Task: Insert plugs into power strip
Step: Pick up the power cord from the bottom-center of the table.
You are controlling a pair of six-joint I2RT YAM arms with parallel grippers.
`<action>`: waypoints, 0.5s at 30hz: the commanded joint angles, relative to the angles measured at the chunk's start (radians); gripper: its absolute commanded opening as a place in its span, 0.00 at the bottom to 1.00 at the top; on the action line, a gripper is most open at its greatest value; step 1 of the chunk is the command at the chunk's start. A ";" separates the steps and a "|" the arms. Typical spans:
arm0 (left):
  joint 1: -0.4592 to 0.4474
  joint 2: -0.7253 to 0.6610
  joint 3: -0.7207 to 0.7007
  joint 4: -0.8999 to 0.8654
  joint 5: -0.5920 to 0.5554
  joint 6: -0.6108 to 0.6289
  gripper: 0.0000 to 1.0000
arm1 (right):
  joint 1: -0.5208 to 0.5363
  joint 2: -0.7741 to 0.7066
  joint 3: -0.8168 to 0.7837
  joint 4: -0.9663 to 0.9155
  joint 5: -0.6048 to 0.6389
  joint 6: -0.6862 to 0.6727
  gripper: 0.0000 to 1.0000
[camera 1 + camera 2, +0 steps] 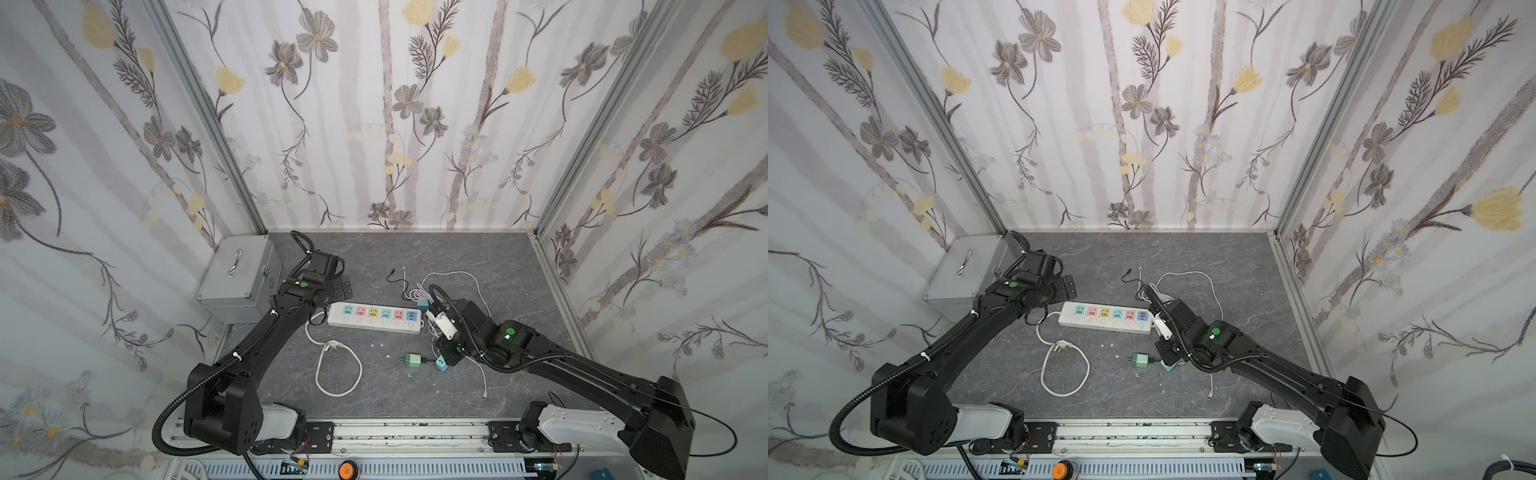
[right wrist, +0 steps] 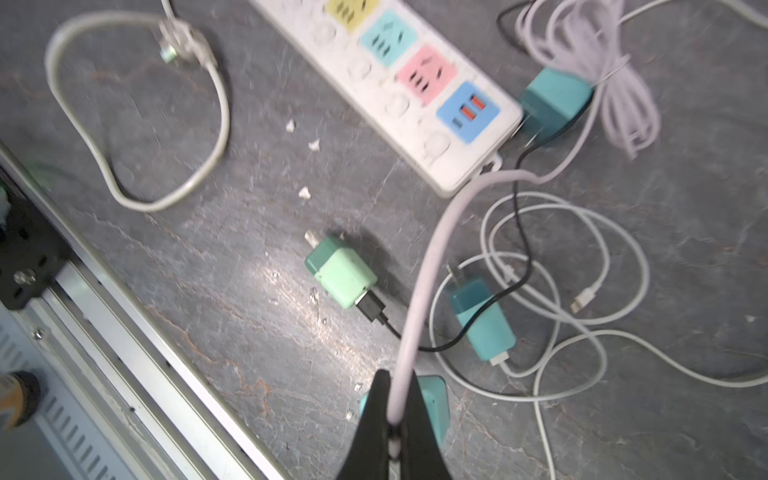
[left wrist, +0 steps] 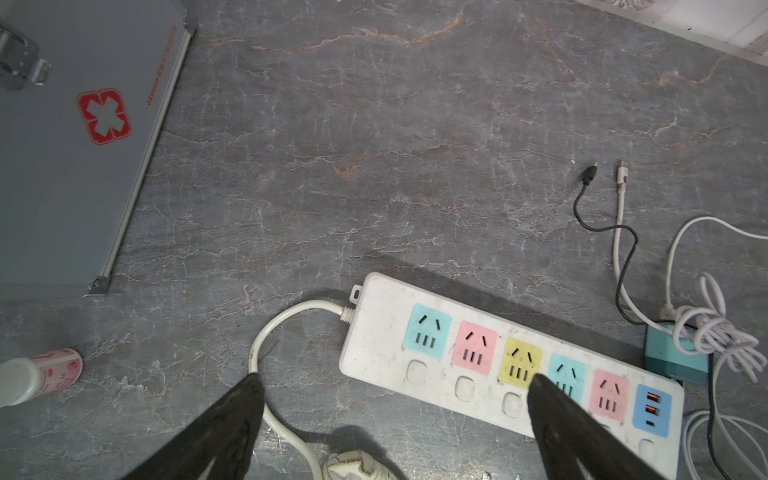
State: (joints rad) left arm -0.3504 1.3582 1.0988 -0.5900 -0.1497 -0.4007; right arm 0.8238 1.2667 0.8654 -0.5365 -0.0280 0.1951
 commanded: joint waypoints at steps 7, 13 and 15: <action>-0.104 -0.004 -0.013 0.204 0.322 0.143 1.00 | -0.192 -0.008 0.032 0.462 -0.129 0.034 0.00; -0.141 0.018 -0.062 0.441 0.657 0.198 1.00 | -0.252 0.106 0.175 0.576 -0.253 0.030 0.00; -0.148 0.043 -0.044 0.471 0.711 0.202 1.00 | -0.261 0.143 0.226 0.575 -0.288 0.022 0.00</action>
State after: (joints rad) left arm -0.4931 1.3827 1.0439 -0.2646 0.3786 -0.2344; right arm 0.5697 1.3773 1.0401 -0.0776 -0.2268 0.2192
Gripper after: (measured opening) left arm 0.997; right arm 0.062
